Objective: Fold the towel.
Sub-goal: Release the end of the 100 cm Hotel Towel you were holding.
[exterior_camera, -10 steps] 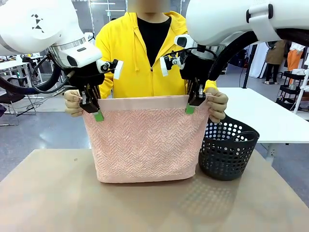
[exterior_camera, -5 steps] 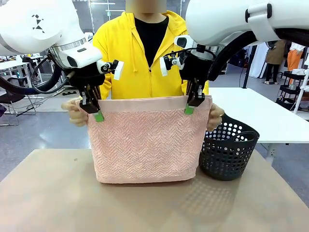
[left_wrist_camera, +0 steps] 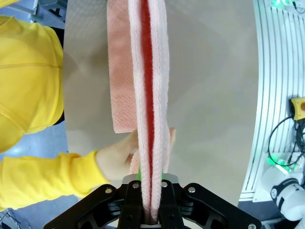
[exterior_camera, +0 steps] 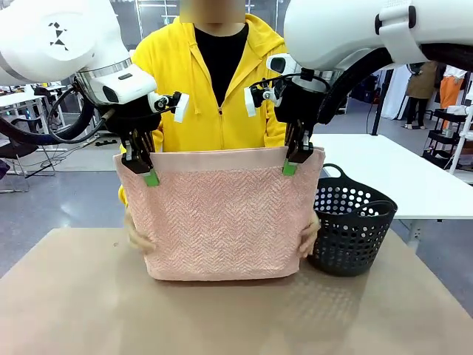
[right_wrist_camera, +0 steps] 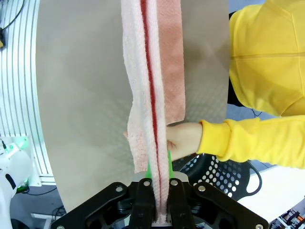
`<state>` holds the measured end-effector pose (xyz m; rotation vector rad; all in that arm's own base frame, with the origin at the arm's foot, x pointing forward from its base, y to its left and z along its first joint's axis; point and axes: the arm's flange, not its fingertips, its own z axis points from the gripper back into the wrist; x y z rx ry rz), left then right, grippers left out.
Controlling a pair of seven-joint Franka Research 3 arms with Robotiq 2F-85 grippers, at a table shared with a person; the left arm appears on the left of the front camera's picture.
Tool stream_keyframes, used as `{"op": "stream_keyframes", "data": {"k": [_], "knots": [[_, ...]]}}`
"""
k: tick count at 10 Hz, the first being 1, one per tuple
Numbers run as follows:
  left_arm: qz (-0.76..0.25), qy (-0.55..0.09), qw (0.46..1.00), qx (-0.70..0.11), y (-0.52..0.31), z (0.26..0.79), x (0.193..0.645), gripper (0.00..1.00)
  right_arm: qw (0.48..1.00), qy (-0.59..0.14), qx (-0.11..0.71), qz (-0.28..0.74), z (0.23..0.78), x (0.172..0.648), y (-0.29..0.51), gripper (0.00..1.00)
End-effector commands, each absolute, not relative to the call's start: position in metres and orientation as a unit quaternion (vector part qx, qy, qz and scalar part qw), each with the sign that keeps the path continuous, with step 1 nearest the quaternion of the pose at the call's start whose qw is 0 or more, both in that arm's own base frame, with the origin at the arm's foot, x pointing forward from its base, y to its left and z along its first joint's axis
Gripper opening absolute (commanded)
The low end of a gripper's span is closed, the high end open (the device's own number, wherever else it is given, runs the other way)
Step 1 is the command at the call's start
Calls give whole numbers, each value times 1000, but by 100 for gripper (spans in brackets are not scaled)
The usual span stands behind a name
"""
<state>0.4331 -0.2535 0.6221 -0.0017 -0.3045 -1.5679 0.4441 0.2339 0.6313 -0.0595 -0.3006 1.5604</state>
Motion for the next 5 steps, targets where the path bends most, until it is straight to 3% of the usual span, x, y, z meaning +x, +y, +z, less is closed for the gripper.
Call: {"op": "stream_keyframes", "data": {"k": [1,5], "knots": [[-699,-139,702,-1,-253,623,433,0,699,-134,-32,702,633,444,232,0],[-699,-139,702,-1,-253,623,433,0,699,-134,-32,702,633,444,232,0]]}}
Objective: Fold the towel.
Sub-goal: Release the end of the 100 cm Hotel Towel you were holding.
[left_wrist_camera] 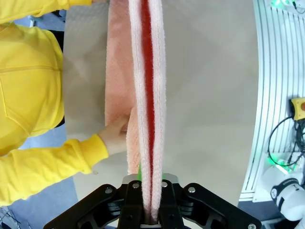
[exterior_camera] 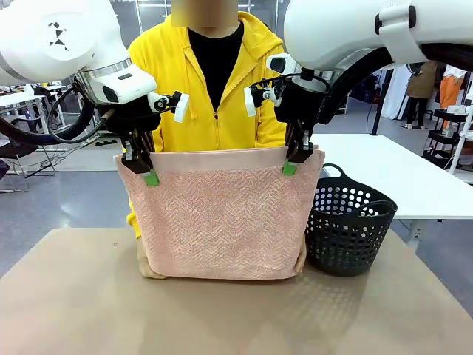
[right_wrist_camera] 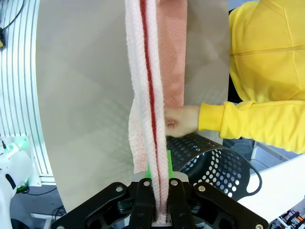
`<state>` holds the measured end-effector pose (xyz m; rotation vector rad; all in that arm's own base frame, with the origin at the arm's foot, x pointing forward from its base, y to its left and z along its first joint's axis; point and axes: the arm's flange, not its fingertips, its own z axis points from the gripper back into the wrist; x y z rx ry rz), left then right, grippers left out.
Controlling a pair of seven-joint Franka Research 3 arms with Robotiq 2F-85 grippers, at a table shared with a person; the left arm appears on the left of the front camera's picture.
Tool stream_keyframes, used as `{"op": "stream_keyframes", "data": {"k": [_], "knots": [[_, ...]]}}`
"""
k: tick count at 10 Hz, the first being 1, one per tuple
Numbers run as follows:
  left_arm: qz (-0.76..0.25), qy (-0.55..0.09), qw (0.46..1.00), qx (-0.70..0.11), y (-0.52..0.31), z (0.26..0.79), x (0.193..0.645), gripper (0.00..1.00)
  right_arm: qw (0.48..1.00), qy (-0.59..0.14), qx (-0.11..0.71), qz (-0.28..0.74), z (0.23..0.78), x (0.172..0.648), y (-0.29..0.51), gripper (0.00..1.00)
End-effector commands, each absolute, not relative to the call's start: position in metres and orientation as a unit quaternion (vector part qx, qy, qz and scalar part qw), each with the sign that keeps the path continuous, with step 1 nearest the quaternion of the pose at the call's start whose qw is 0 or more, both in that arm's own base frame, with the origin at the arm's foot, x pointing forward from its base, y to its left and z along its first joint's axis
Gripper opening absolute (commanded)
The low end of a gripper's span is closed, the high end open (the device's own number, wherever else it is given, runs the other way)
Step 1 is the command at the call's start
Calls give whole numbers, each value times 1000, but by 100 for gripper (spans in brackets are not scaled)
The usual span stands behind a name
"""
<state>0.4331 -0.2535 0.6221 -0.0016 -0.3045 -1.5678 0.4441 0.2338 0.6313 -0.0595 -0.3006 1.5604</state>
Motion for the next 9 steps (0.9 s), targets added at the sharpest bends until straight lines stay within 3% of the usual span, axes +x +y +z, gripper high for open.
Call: {"op": "stream_keyframes", "data": {"k": [1,9], "knots": [[-699,-139,702,-1,-253,623,433,0,699,-134,-32,702,633,444,232,0],[-699,-139,702,-1,-253,623,433,0,699,-134,-32,702,633,444,232,0]]}}
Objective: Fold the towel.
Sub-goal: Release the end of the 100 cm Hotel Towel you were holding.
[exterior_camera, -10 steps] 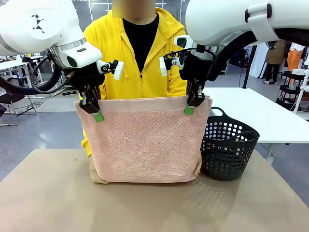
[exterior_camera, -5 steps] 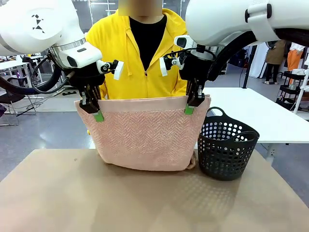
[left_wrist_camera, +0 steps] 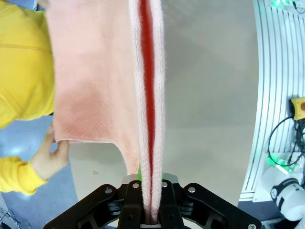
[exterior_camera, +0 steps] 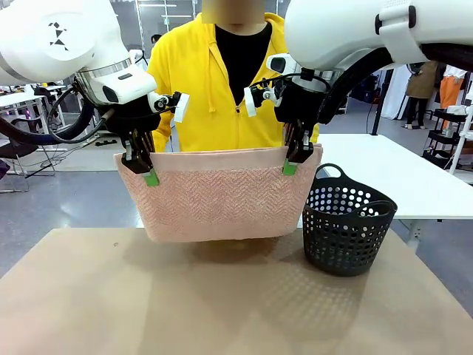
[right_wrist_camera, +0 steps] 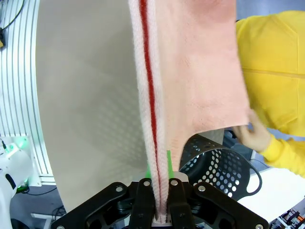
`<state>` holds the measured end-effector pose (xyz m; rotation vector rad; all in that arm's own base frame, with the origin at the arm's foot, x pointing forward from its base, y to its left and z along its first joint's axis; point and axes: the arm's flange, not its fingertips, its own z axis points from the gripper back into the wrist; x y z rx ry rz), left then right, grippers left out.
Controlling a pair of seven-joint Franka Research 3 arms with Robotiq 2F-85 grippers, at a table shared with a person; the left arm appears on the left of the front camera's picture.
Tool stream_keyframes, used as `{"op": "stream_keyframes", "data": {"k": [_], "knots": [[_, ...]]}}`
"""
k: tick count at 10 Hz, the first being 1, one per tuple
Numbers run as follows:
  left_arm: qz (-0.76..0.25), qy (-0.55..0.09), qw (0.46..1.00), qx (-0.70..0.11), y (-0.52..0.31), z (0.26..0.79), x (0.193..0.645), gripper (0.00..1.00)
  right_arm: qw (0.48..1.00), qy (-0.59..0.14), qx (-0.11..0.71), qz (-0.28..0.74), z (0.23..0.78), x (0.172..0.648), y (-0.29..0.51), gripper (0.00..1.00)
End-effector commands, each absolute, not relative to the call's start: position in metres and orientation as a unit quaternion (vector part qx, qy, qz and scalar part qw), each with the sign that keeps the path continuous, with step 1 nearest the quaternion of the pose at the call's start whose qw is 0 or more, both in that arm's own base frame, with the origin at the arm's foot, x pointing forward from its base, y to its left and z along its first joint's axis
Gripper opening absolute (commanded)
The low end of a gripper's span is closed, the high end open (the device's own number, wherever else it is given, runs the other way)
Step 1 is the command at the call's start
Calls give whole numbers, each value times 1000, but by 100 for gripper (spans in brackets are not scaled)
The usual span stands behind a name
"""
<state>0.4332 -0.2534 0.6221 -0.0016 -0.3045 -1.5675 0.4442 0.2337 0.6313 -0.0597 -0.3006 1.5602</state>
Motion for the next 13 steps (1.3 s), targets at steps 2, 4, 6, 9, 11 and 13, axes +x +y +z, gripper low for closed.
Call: {"op": "stream_keyframes", "data": {"k": [2,4,6,9,11,13], "knots": [[-699,-139,702,-1,-253,623,433,0,699,-134,-32,702,633,444,232,0],[-699,-139,702,-1,-253,623,433,0,699,-134,-32,702,633,444,232,0],[-699,-139,702,-1,-253,623,433,0,699,-134,-32,702,633,444,232,0],[-699,-139,702,-1,-253,623,433,0,699,-134,-32,702,633,444,232,0],[-699,-139,702,-1,-253,623,433,0,699,-134,-32,702,633,444,232,0],[-699,-139,702,-1,-253,623,433,0,699,-134,-32,702,633,444,232,0]]}}
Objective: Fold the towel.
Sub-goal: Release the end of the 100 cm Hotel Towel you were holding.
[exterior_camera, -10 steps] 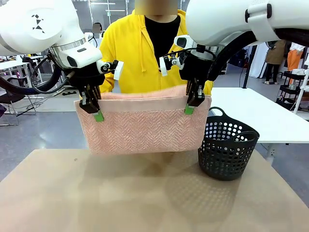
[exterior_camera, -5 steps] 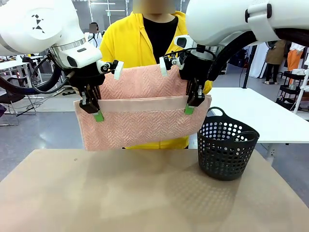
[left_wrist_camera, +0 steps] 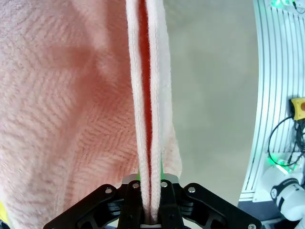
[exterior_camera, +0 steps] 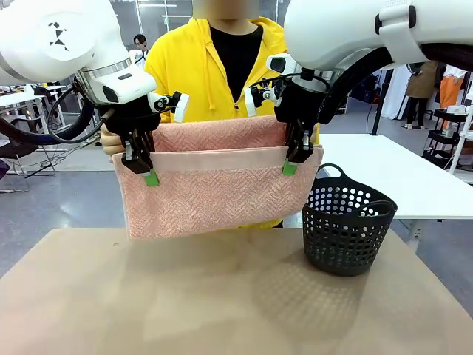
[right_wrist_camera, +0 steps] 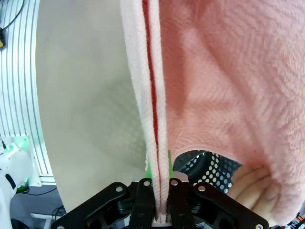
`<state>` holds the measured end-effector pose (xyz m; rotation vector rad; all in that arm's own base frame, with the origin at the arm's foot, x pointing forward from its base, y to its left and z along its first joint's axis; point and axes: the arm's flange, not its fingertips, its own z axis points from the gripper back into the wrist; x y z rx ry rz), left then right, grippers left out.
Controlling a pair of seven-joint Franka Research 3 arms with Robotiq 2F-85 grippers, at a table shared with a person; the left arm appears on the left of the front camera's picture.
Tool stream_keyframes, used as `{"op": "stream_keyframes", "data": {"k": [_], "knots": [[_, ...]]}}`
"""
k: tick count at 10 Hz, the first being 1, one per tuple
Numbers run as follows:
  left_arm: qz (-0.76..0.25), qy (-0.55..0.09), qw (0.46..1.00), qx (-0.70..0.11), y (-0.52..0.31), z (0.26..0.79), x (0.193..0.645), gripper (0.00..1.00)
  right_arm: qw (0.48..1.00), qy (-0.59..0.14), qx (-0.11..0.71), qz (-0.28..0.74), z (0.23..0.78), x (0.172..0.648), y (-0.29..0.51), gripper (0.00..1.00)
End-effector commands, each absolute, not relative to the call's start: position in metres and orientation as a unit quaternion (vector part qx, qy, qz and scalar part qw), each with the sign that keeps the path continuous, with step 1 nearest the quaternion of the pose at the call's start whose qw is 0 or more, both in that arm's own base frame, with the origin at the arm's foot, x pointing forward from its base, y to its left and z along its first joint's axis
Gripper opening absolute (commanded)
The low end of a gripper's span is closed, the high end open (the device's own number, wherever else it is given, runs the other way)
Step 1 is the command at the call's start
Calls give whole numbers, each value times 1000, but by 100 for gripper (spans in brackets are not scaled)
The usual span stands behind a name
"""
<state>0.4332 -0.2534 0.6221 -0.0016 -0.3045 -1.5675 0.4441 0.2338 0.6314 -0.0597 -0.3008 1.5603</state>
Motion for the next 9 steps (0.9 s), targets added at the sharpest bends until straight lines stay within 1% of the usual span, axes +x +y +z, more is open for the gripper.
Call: {"op": "stream_keyframes", "data": {"k": [1,9], "knots": [[-699,-139,702,-1,-253,623,433,0,699,-134,-32,702,633,444,232,0],[-699,-139,702,-1,-253,623,433,0,699,-134,-32,702,633,444,232,0]]}}
